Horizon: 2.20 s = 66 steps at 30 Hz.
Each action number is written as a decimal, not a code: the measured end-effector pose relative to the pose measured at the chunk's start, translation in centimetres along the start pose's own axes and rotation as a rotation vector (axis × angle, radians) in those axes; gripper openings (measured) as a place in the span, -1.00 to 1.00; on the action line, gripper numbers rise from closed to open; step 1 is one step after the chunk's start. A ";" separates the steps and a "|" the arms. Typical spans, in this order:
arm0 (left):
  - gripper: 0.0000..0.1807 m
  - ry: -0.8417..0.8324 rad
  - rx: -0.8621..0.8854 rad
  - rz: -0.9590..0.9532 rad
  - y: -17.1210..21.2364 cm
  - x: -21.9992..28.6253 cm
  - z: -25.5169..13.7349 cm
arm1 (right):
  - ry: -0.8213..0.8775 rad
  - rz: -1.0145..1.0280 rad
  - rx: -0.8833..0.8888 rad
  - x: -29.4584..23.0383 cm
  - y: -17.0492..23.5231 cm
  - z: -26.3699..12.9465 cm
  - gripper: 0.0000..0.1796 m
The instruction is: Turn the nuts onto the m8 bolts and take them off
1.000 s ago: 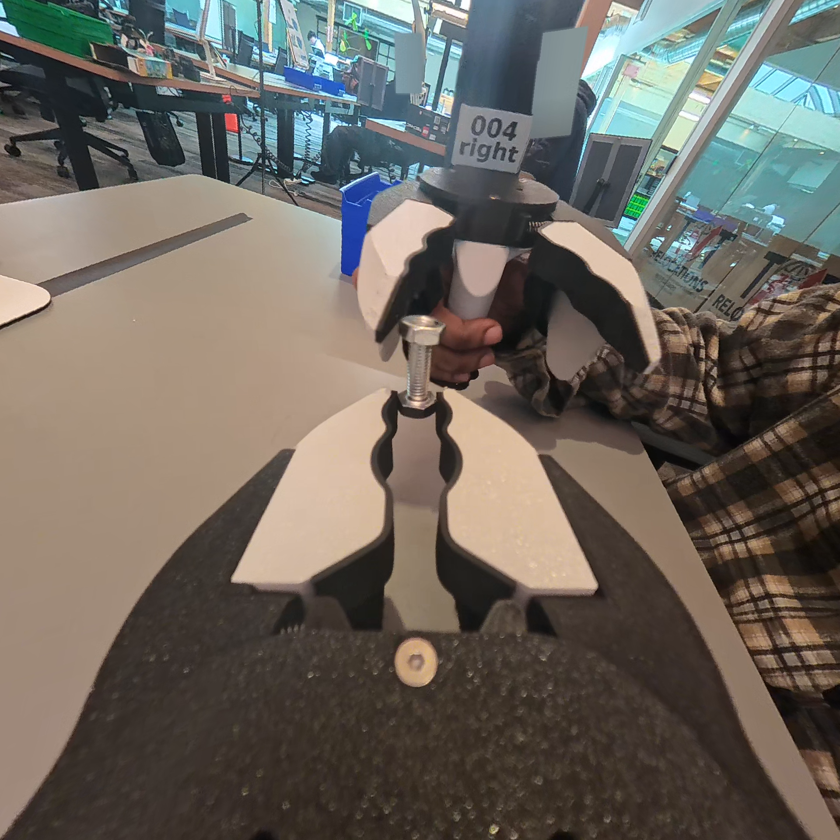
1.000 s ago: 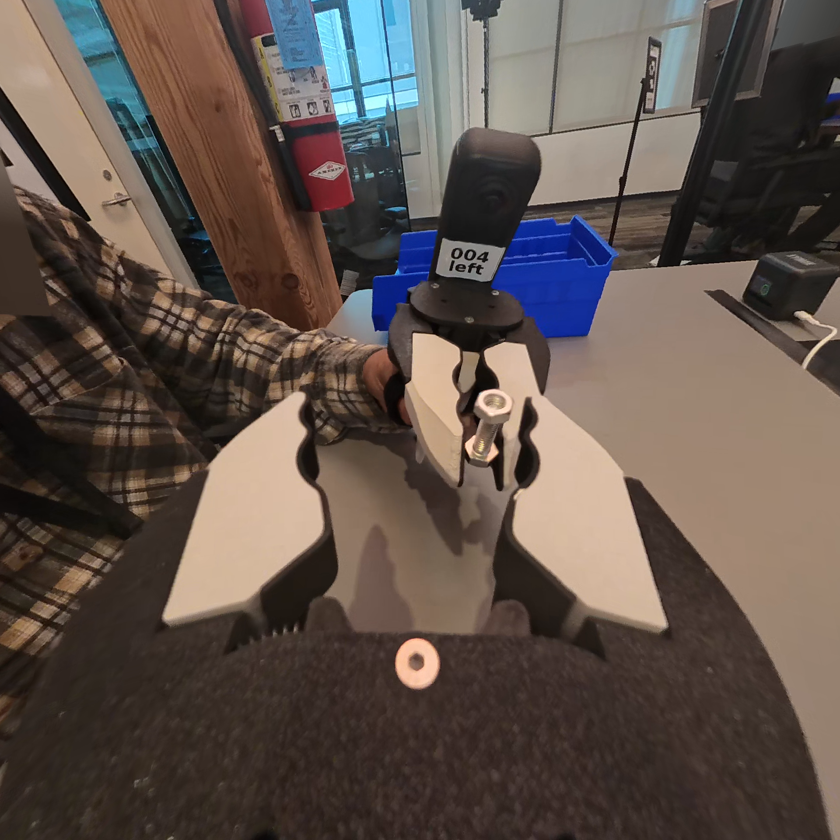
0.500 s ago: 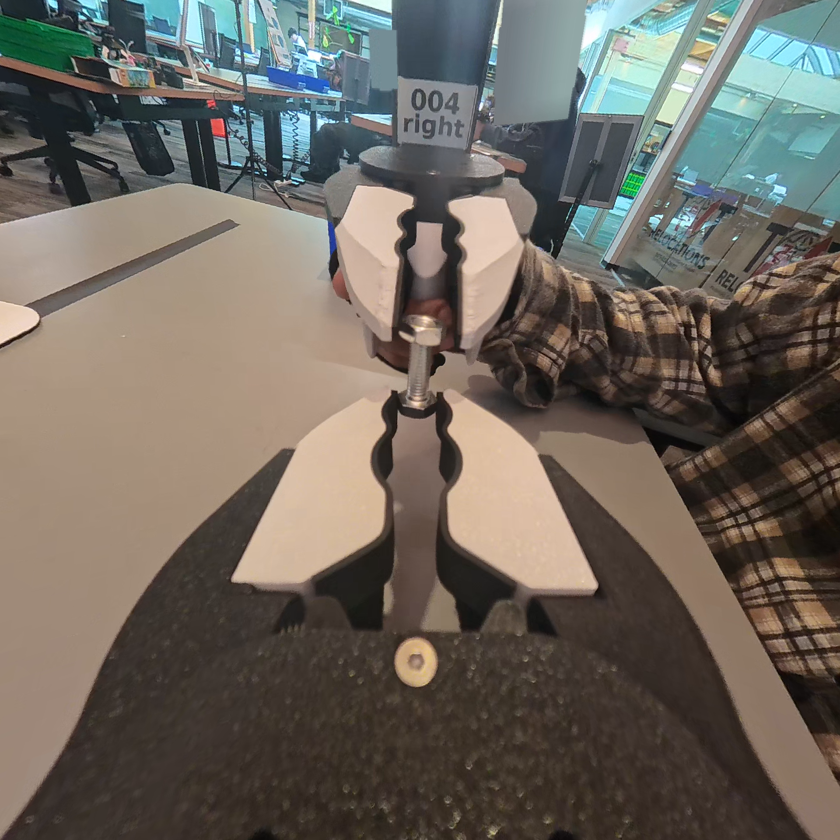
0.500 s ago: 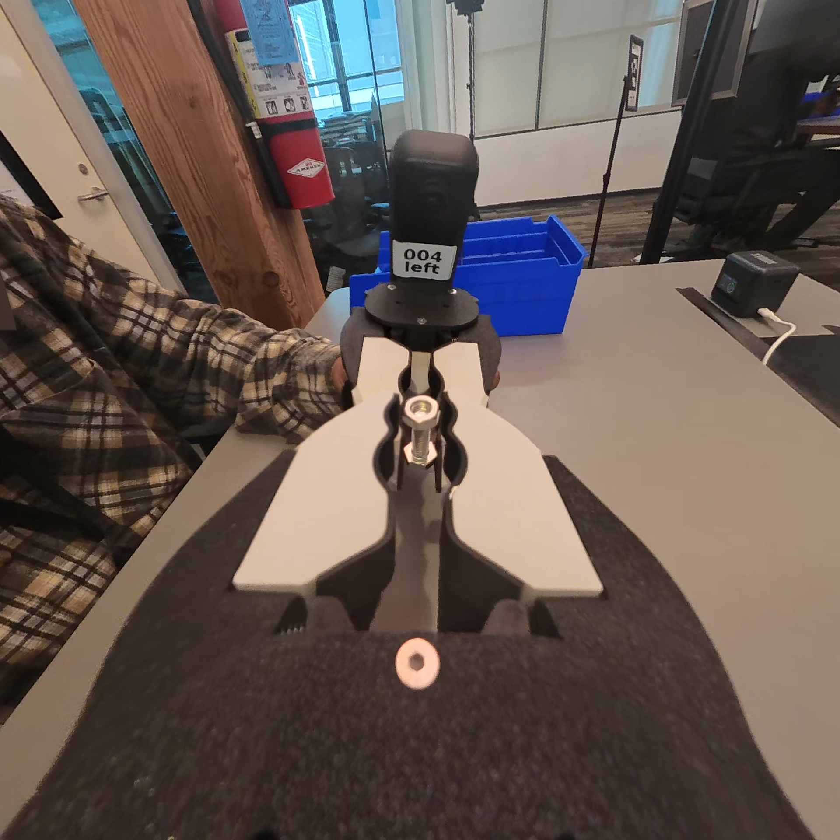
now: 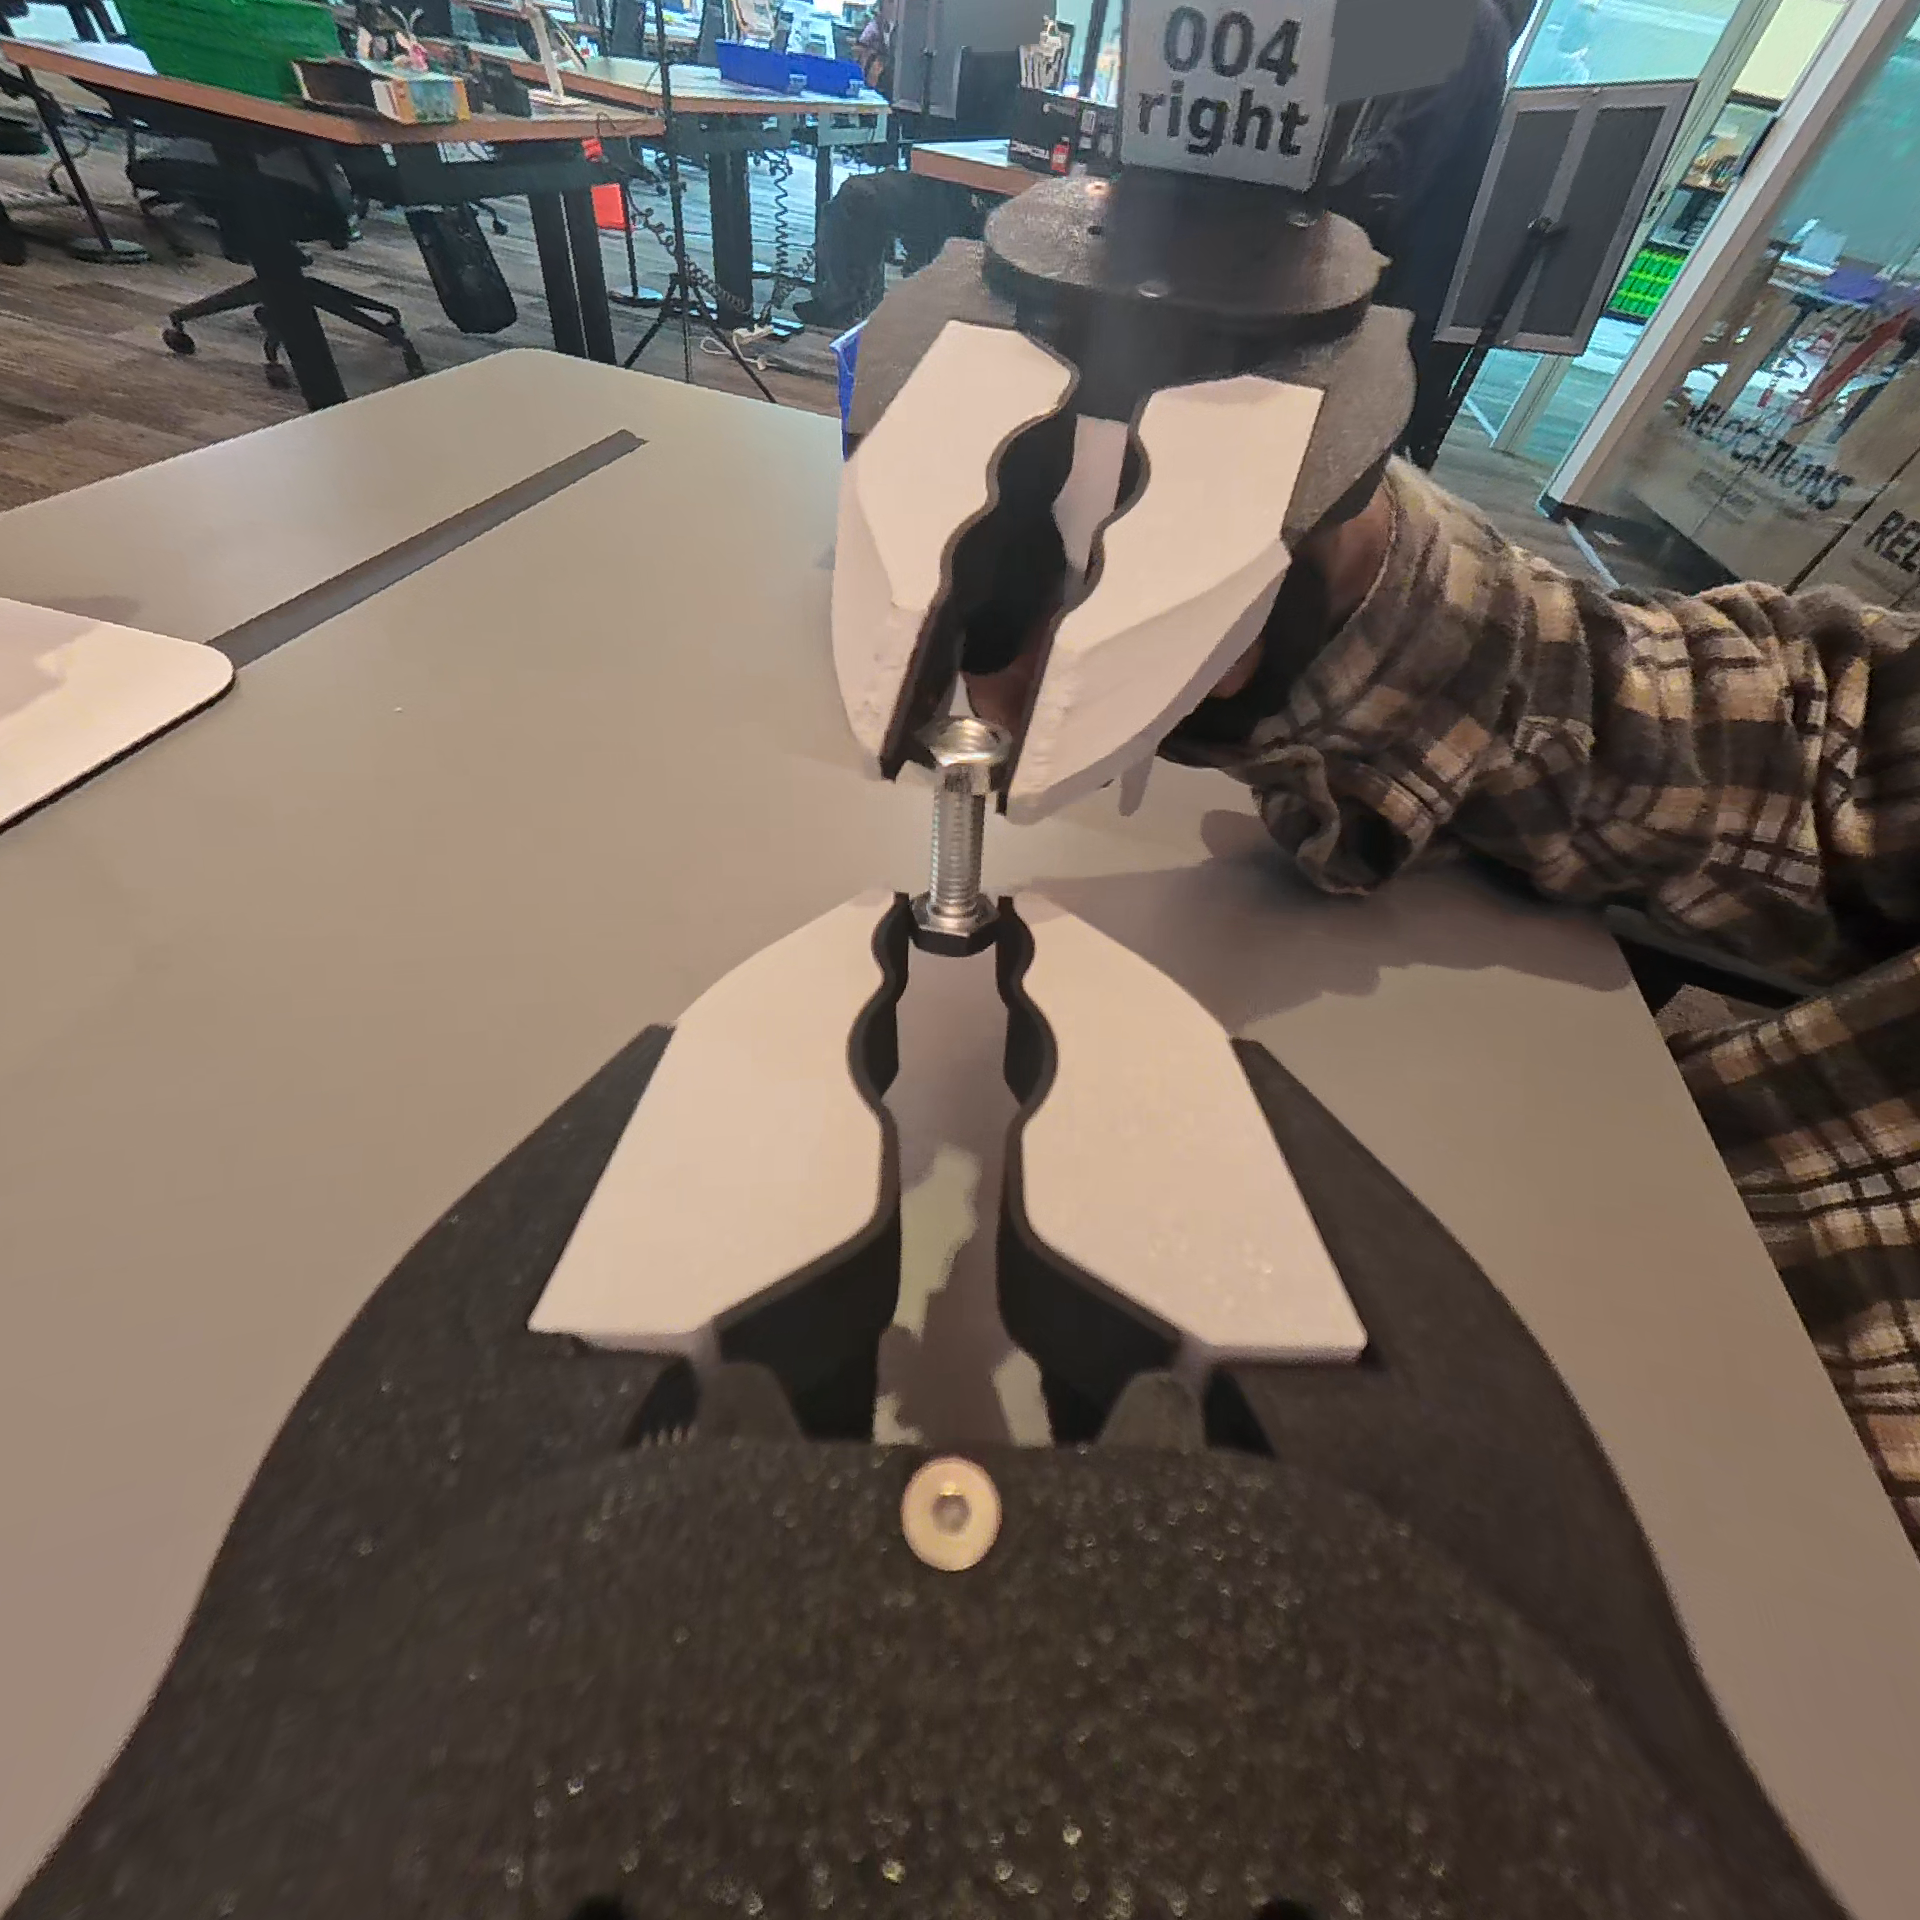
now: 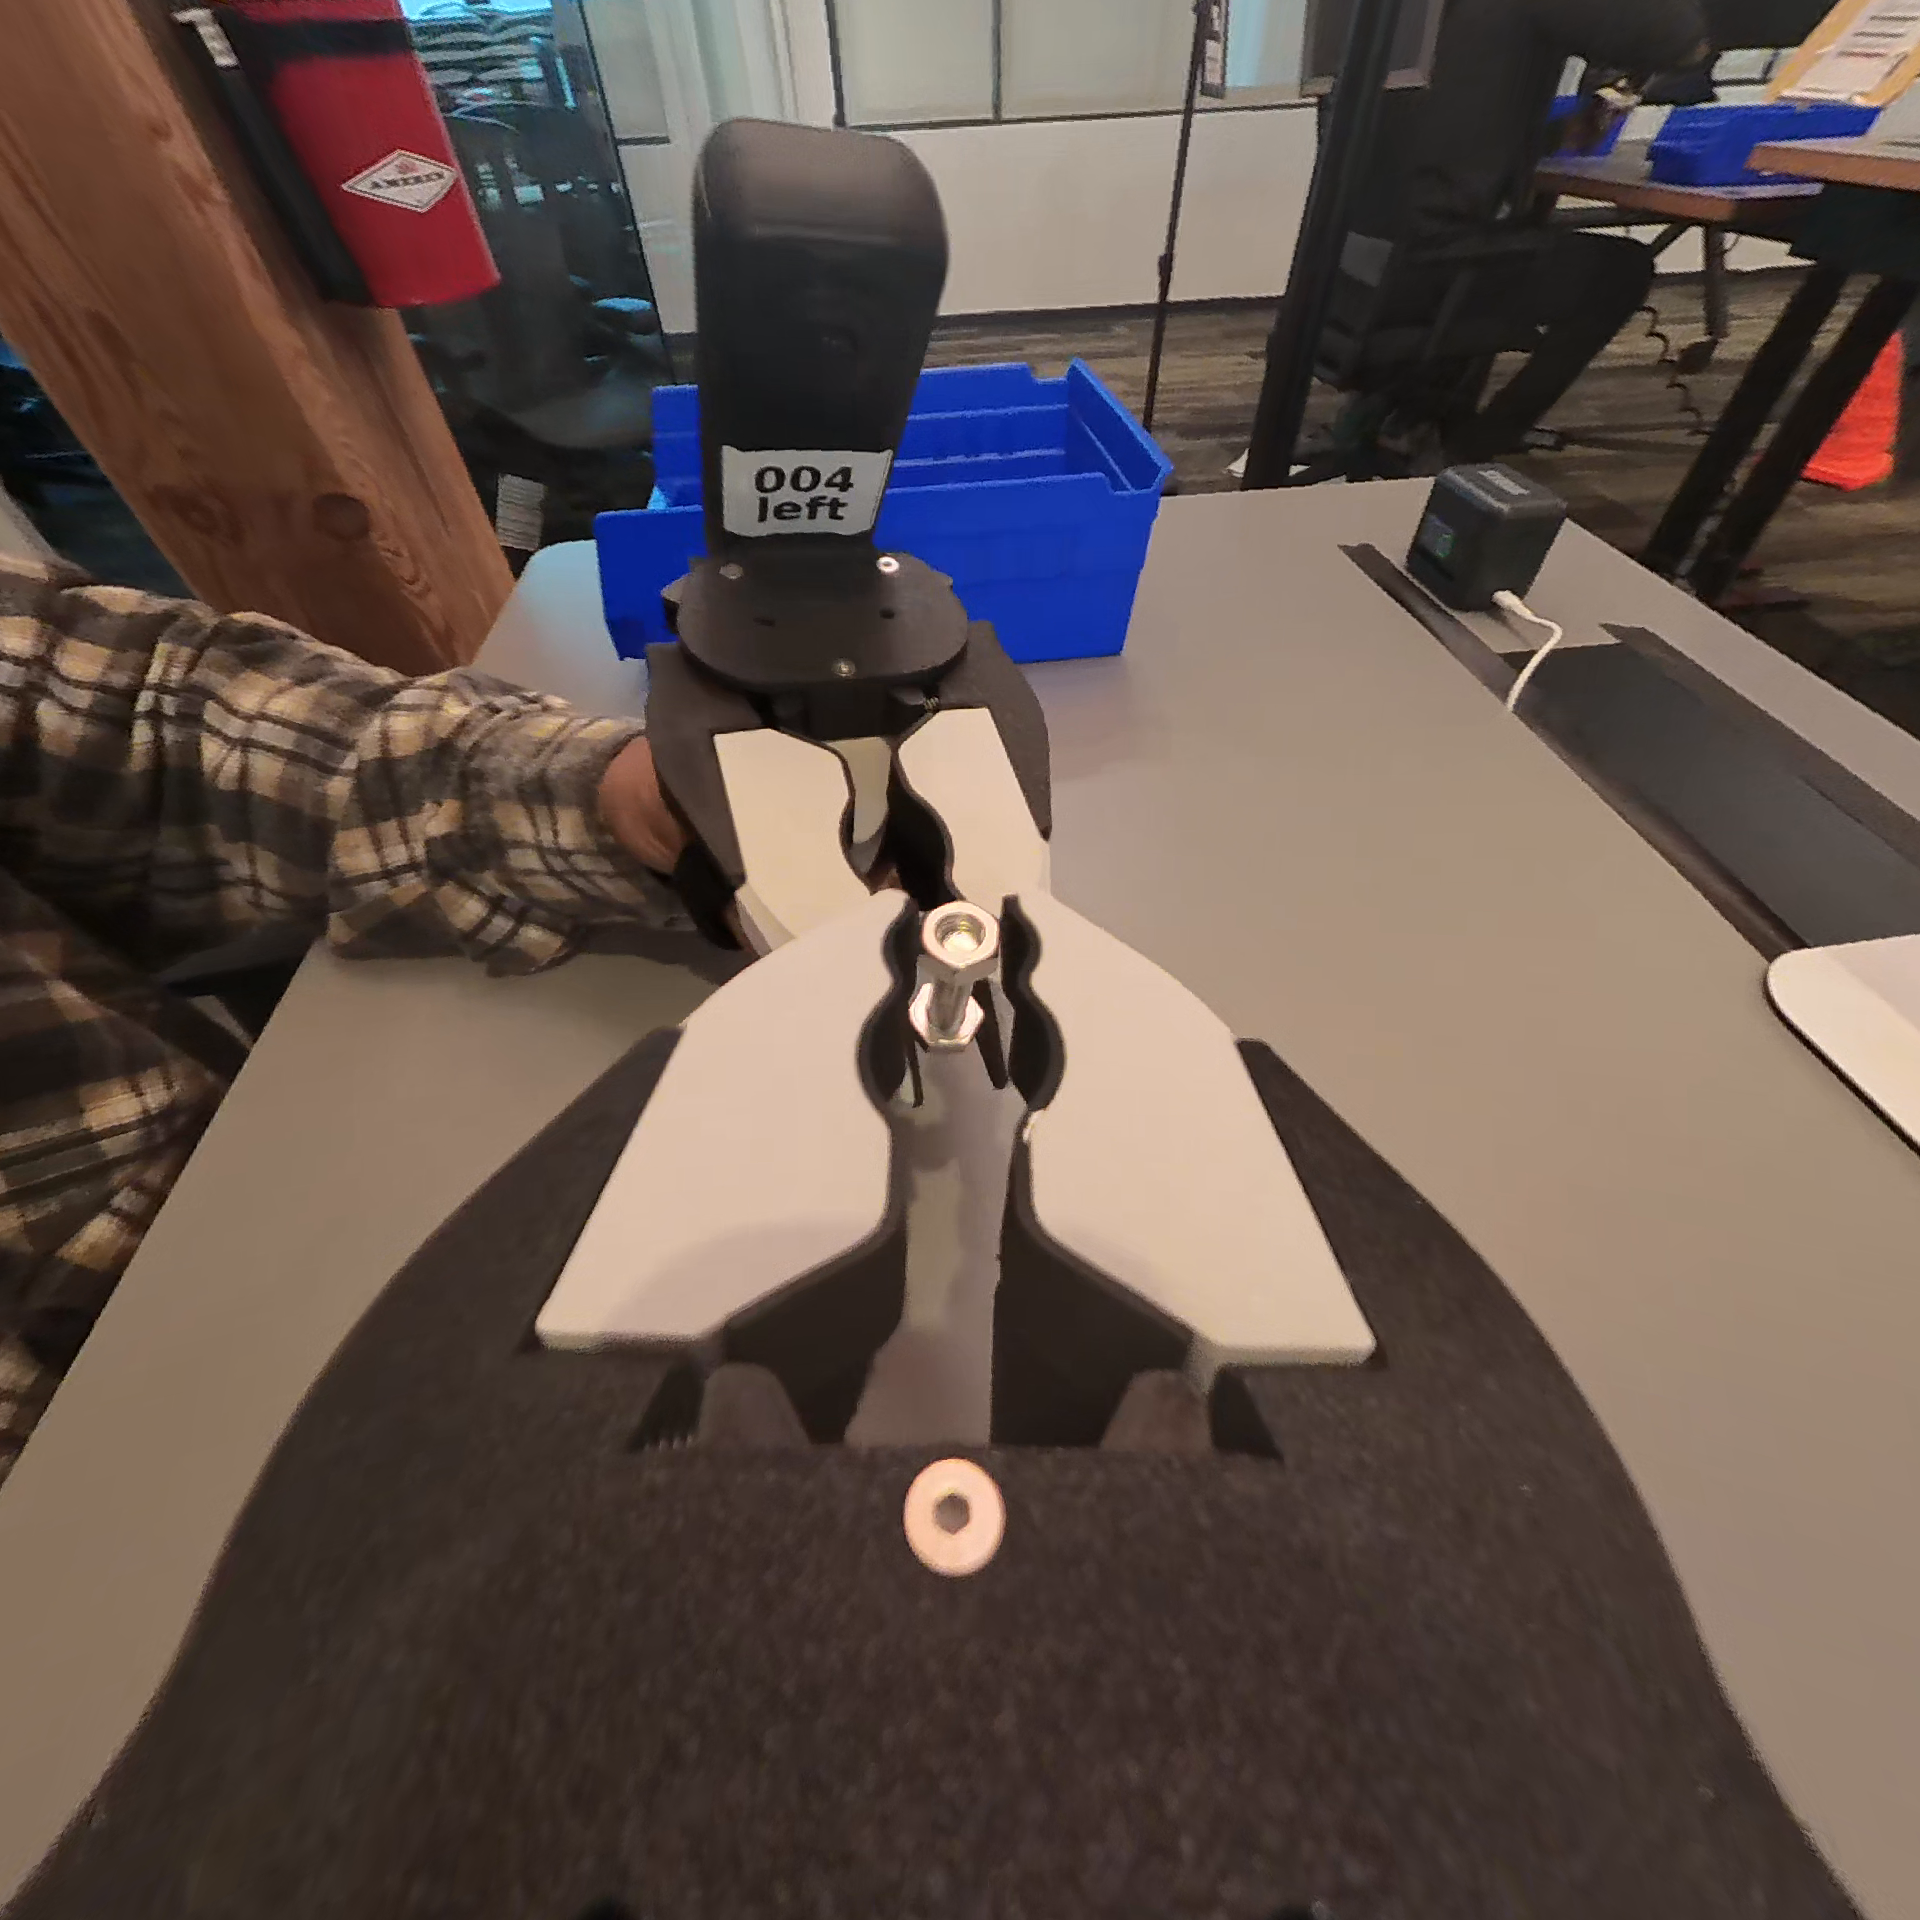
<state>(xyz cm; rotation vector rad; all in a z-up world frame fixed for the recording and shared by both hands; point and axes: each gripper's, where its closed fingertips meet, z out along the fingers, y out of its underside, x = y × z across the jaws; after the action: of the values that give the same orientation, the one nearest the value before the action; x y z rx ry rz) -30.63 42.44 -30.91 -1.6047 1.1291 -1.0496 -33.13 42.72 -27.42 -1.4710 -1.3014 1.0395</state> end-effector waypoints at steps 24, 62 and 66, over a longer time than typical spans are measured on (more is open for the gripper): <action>-0.83 0.090 0.069 -0.063 -1.0 0.8 -0.4 | -0.188 0.050 0.163 -2.5 -0.8 -0.7 -0.29; -0.83 0.071 0.083 -0.047 -1.2 0.6 -0.6 | -0.155 -0.003 0.126 -2.7 -1.2 -0.8 -0.26; -0.83 0.065 0.083 -0.043 -1.3 0.6 -0.7 | -0.149 -0.015 0.121 -2.9 -1.1 -1.0 -0.25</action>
<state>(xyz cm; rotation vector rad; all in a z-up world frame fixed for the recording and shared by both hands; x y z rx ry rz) -30.86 42.03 -29.45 -1.5451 1.0847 -1.1690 -32.74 39.76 -25.99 -1.3119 -1.3265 1.2160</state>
